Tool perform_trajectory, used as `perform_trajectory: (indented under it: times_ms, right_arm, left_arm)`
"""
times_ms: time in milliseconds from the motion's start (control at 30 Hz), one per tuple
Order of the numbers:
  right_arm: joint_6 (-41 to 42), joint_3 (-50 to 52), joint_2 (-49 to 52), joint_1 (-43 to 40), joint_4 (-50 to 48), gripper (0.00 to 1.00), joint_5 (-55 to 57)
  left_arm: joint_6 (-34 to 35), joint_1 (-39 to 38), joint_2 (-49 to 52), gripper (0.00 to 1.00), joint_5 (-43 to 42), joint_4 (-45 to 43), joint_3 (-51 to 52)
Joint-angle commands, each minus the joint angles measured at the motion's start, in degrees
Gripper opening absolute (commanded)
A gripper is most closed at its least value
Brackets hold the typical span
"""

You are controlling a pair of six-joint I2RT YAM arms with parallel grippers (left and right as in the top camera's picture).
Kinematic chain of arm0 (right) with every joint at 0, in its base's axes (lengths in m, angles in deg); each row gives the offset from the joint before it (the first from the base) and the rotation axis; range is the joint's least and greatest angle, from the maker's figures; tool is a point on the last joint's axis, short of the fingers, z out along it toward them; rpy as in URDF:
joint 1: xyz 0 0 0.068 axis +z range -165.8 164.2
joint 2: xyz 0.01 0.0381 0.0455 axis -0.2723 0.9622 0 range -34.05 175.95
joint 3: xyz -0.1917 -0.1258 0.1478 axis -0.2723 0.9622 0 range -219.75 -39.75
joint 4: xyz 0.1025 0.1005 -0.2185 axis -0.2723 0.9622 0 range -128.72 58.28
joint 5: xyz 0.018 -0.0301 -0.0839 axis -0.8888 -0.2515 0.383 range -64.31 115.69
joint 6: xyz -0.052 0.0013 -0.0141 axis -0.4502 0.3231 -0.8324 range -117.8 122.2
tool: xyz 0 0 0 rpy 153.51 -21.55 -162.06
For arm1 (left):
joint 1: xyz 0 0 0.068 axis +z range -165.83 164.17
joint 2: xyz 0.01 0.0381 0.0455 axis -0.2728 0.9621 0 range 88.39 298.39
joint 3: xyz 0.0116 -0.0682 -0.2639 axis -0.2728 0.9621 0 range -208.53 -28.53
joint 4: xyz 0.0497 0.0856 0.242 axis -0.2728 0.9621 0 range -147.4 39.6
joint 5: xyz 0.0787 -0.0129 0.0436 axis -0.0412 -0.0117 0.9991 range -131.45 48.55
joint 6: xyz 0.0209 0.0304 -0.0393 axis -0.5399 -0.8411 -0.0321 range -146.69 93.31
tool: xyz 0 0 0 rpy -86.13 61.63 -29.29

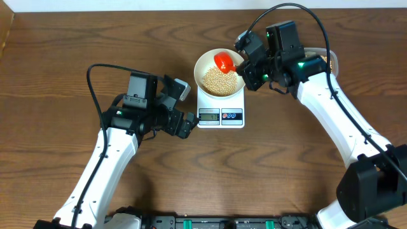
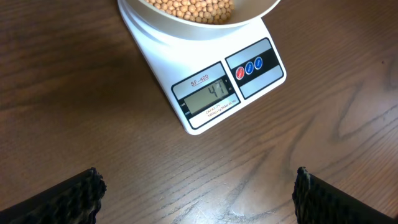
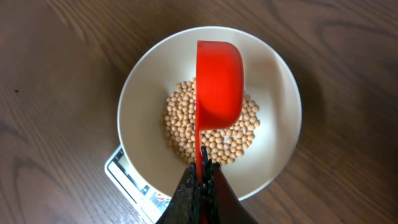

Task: Scoop item into bowl and weigh 50g on scale
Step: 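Tip the red scoop to pour soybeans into the bowl, then carry the red scoop back right to the soybean tub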

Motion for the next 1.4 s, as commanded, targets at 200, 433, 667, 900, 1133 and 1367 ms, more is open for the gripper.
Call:
perform_trajectory:
  times_ms: [200,433,667,900,1133,1367]
  right_arm:
    - [-0.4,-0.1,-0.9,0.0,0.0,0.01,-1.4]
    - [-6.4,-0.1,-0.9,1.2,0.3,0.01,2.1]
    - [-14.2,-0.1,-0.9,5.6,1.1,0.01,17.4]
    - [-15.2,-0.1,-0.9,7.5,1.1,0.01,21.5]
    - [-12.3,-0.1,-0.9,7.3,0.8,0.01,20.0]
    - [-11.1,-0.1,-1.0,7.1,0.0,0.01,17.4]
  left_arm:
    - [-0.4,-0.1,-0.5,0.99,0.2,0.0,-1.1]
    - [-0.4,-0.1,-0.5,0.99,0.2,0.0,-1.1]
    - [-0.4,-0.1,-0.5,0.99,0.2,0.0,-1.1]
    - [-0.4,-0.1,-0.5,0.99,0.2,0.0,-1.1]
    - [-0.4,-0.1,-0.5,0.99,0.2,0.0,-1.1]
    - [-0.4,-0.1,-0.5,0.99,0.2,0.0,-1.1]
